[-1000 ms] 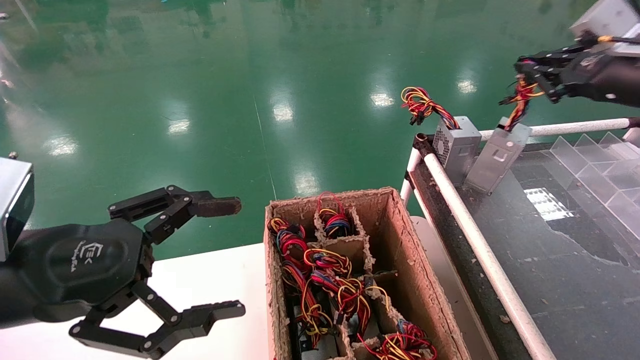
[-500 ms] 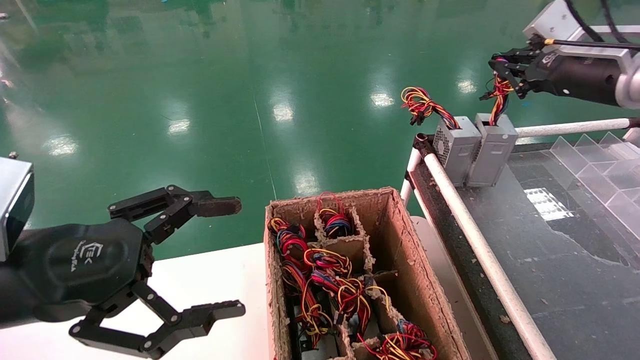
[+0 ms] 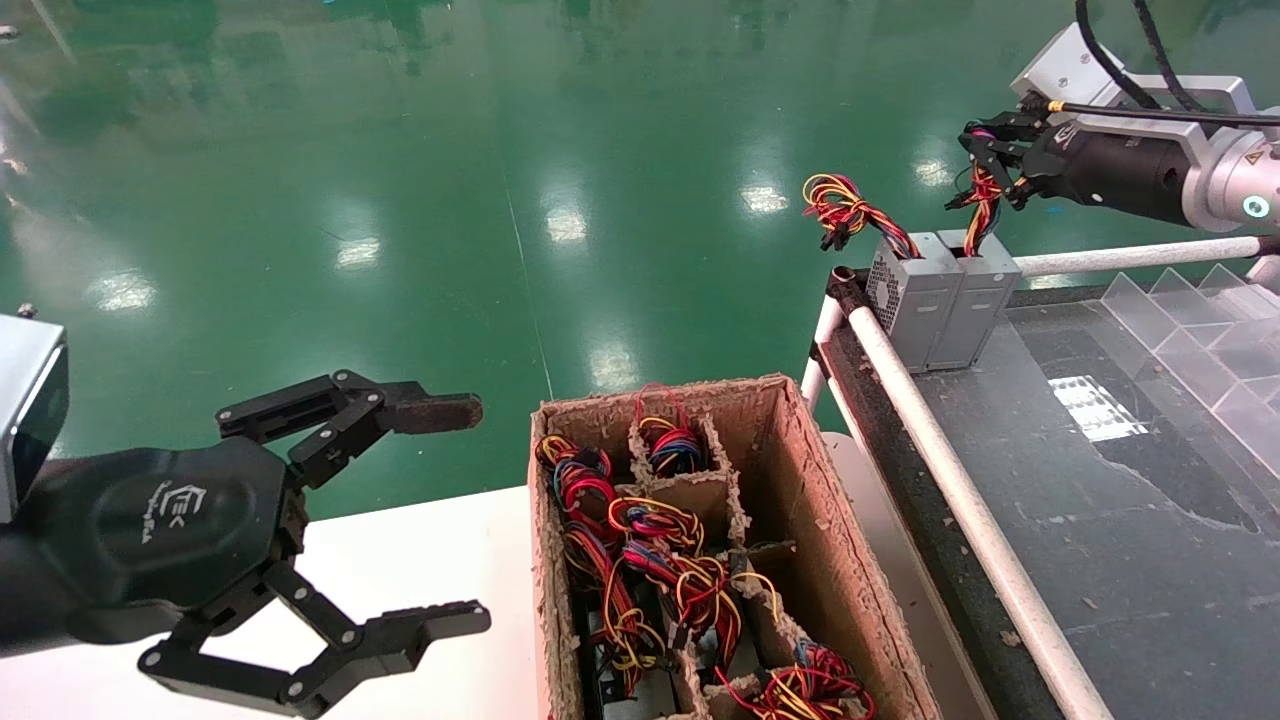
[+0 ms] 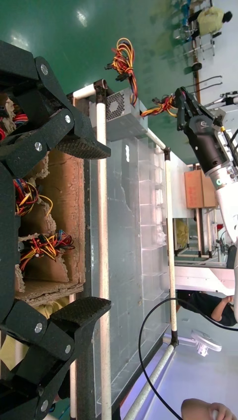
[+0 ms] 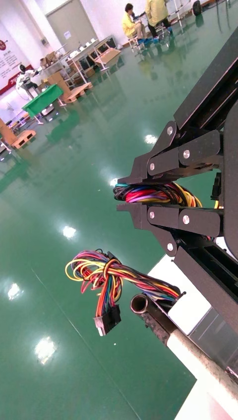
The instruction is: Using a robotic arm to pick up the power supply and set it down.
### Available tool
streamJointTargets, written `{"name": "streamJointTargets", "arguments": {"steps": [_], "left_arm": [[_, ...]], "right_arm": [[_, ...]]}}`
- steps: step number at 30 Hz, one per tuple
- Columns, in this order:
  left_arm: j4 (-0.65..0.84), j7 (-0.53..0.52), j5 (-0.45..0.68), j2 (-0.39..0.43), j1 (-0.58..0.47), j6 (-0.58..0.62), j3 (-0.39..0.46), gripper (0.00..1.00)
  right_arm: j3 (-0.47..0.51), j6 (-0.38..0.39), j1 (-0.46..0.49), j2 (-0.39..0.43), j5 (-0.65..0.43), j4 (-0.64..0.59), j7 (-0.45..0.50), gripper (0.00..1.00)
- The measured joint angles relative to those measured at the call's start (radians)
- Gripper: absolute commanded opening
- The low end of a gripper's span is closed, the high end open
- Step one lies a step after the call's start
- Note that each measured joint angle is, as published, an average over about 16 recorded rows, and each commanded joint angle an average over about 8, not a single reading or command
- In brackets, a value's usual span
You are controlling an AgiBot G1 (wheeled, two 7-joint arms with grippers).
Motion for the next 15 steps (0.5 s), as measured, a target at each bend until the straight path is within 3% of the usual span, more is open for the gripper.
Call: {"name": "streamJointTargets", "arguments": {"steps": [15], "left_arm": [[0.000,0.000,0.000,0.000,0.000,0.000,0.000,1.00]], "right_arm": [[0.001,-0.031,0.011,0.008,0.001,-0.029,0.036,1.00]]}}
